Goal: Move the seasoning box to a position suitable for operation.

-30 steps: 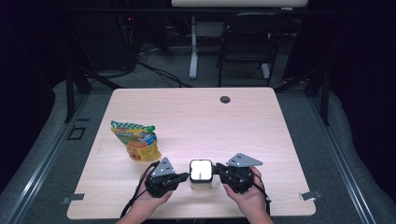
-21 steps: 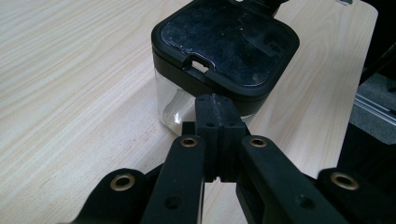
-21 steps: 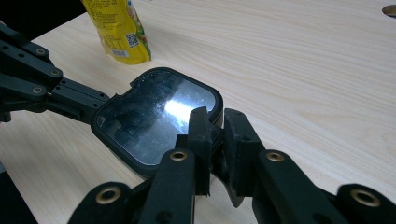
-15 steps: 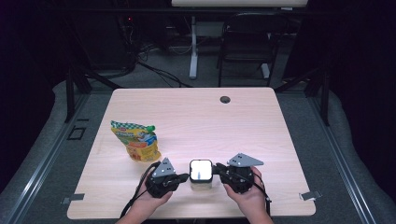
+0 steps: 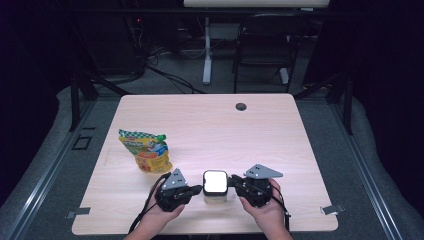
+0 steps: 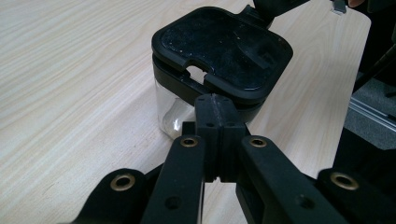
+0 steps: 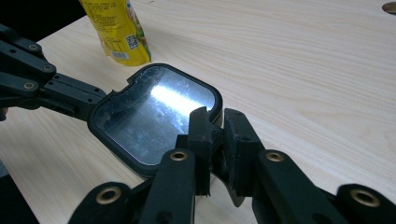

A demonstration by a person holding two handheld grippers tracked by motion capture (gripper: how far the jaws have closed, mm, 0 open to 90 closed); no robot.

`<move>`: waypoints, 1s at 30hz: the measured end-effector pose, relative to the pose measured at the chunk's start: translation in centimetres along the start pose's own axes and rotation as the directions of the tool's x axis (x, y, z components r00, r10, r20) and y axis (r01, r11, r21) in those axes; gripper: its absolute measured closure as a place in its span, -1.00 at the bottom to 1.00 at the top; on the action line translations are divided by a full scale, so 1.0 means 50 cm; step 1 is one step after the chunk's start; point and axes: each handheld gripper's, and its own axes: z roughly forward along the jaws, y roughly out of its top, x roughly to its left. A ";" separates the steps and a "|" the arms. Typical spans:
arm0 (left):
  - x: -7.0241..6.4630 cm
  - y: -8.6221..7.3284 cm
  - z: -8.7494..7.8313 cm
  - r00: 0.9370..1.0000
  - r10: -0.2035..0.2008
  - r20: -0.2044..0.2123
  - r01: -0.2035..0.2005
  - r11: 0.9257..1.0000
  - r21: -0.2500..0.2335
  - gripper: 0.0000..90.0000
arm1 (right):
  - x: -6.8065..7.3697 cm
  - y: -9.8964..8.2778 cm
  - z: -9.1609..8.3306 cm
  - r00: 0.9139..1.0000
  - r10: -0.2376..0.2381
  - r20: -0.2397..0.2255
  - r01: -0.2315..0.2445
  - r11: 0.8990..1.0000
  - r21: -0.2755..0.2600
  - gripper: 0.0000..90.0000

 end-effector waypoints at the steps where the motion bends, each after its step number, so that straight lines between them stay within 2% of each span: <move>1: 0.000 0.000 0.001 1.000 0.001 0.001 -0.001 1.000 -0.004 1.00 | 0.000 0.000 0.000 1.000 0.001 0.000 -0.001 1.000 0.000 0.81; 14: -0.002 0.002 -0.002 1.000 0.001 -0.006 -0.001 1.000 -0.008 1.00 | 0.000 -0.001 0.000 1.000 0.002 0.001 -0.002 1.000 -0.004 0.81; 16: -0.003 0.002 -0.001 1.000 0.008 0.013 -0.008 1.000 -0.007 1.00 | 0.000 -0.001 0.000 1.000 0.001 0.000 -0.001 1.000 -0.005 0.81; 19: -0.010 0.005 0.000 0.999 0.033 0.000 -0.033 0.999 -0.006 1.00 | -0.001 -0.001 -0.001 1.000 -0.001 0.002 0.001 1.000 -0.004 0.81; 30: -0.011 0.007 -0.001 1.000 0.029 0.005 -0.029 0.999 -0.013 0.99 | 0.000 -0.002 -0.001 1.000 -0.007 0.012 0.007 1.000 -0.009 0.76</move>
